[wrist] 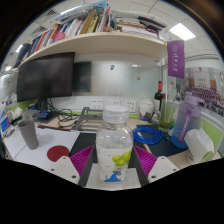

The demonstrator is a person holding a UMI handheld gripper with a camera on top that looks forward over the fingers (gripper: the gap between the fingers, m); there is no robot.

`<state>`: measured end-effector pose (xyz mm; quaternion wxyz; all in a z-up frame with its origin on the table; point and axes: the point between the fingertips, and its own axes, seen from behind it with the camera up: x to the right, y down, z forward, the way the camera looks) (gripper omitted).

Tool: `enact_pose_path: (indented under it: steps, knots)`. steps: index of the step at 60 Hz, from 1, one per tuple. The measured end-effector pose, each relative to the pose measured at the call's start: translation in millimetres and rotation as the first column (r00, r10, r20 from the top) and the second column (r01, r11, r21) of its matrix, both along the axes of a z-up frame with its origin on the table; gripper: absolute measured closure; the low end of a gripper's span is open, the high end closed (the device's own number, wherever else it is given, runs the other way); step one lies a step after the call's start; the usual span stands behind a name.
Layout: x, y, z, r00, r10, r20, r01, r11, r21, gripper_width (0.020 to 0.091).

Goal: Pour water

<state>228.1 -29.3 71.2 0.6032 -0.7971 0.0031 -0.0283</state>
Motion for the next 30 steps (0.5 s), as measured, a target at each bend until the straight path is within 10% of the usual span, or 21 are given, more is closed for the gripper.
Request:
enact_pose_path:
  steps: [7, 30]
  knots:
    - [1.1, 10.1, 1.6, 0.999, -0.011, 0.031, 0.009, 0.998, 0.060, 0.0552]
    - [-2.7, 15.1, 5.7, 0.999, -0.020, 0.044, 0.018, 0.999, 0.034, 0.0713]
